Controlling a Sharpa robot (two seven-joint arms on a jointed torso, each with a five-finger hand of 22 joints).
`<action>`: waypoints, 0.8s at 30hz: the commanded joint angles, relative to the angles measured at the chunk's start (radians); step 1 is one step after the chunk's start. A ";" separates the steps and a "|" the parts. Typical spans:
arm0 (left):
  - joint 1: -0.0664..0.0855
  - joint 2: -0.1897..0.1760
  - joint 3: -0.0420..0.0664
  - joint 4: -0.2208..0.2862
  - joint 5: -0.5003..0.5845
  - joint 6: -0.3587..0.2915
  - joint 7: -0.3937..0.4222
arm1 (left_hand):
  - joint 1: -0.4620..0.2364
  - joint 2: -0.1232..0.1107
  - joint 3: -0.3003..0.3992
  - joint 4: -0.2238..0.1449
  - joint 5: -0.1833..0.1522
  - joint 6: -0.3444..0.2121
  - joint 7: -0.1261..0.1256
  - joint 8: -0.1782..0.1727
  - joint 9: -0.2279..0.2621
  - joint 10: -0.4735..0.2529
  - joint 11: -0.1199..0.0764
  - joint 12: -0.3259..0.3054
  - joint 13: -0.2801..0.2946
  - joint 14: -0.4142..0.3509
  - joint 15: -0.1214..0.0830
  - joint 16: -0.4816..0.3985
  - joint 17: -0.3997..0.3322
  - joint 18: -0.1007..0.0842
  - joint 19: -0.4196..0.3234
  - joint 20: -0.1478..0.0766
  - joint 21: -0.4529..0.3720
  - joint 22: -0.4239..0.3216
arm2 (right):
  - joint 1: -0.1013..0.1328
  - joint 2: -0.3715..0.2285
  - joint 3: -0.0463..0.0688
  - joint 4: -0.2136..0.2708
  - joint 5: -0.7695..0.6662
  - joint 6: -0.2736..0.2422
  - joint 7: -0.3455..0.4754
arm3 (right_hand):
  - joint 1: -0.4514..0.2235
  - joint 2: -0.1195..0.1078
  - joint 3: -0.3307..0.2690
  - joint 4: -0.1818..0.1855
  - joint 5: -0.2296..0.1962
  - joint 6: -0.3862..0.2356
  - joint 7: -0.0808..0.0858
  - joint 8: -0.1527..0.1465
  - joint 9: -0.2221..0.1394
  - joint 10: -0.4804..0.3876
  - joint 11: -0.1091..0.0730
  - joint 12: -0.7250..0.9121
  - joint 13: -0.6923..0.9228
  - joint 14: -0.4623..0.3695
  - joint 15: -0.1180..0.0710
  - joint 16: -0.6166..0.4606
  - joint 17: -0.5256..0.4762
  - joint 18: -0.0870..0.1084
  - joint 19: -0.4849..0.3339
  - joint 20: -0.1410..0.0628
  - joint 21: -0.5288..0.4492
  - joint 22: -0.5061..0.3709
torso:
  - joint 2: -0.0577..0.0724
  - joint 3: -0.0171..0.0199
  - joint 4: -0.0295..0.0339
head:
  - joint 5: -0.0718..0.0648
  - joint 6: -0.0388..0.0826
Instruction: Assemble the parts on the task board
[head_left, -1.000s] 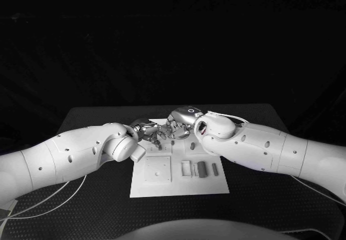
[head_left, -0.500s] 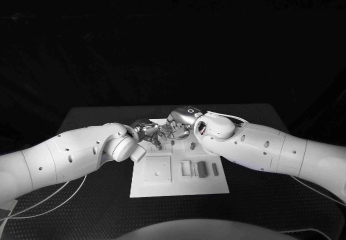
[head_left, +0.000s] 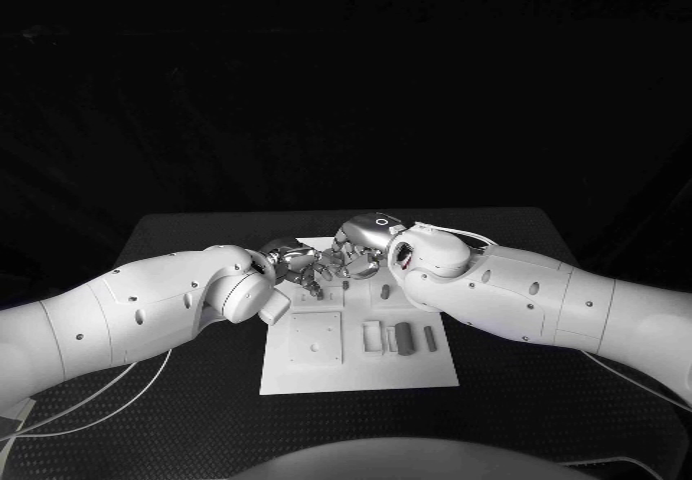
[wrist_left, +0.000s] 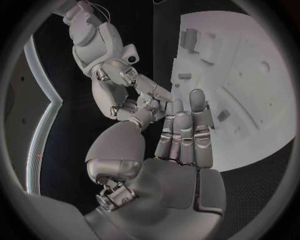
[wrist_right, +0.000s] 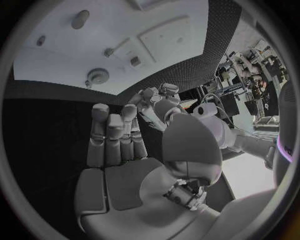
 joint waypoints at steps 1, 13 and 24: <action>0.002 0.005 0.001 -0.005 0.016 0.016 0.010 | -0.003 0.015 0.005 0.005 0.003 0.010 0.000 0.002 -0.002 0.008 -0.001 0.002 -0.003 -0.001 -0.001 0.004 -0.002 0.017 0.003 0.000 -0.002 0.020 | 0.000 -0.002 0.000 0.001 0.005 0.020 0.010 | -0.005 0.008 0.003 0.001 0.002 0.014 0.008 0.004 0.002 -0.002 -0.006 0.001 -0.002 -0.001 -0.007 0.000 -0.001 0.012 0.001 -0.008 0.005 0.016 | 0.000 -0.0006 -0.0001 | 0.001 0.001; 0.007 0.016 0.001 -0.014 0.042 0.026 -0.001 | 0.005 0.042 0.010 0.001 0.004 0.017 -0.003 0.004 -0.001 0.015 -0.003 0.003 -0.008 0.001 -0.004 0.011 -0.001 0.017 0.004 -0.003 0.004 0.023 | 0.000 -0.001 0.000 -0.002 0.005 0.019 0.007 | -0.006 0.008 0.003 0.001 0.002 0.014 0.009 0.004 0.001 -0.002 -0.006 0.001 -0.002 -0.001 -0.006 0.000 -0.002 0.012 0.001 -0.008 0.005 0.016 | 0.000 0.0000 -0.0006 | 0.002 -0.009; 0.007 0.013 0.001 -0.011 0.048 0.042 -0.010 | 0.048 0.015 0.073 0.002 -0.011 0.043 -0.014 0.016 0.007 0.044 -0.013 0.008 -0.016 0.009 -0.013 0.019 -0.002 0.012 0.012 -0.011 0.021 0.024 | 0.000 -0.001 0.000 -0.004 0.004 0.017 0.002 | -0.006 0.009 0.003 0.001 0.002 0.014 0.009 0.004 0.001 -0.002 -0.006 0.001 -0.002 -0.001 -0.006 -0.001 -0.002 0.012 0.001 -0.008 0.005 0.016 | 0.000 0.0001 0.0001 | 0.000 -0.011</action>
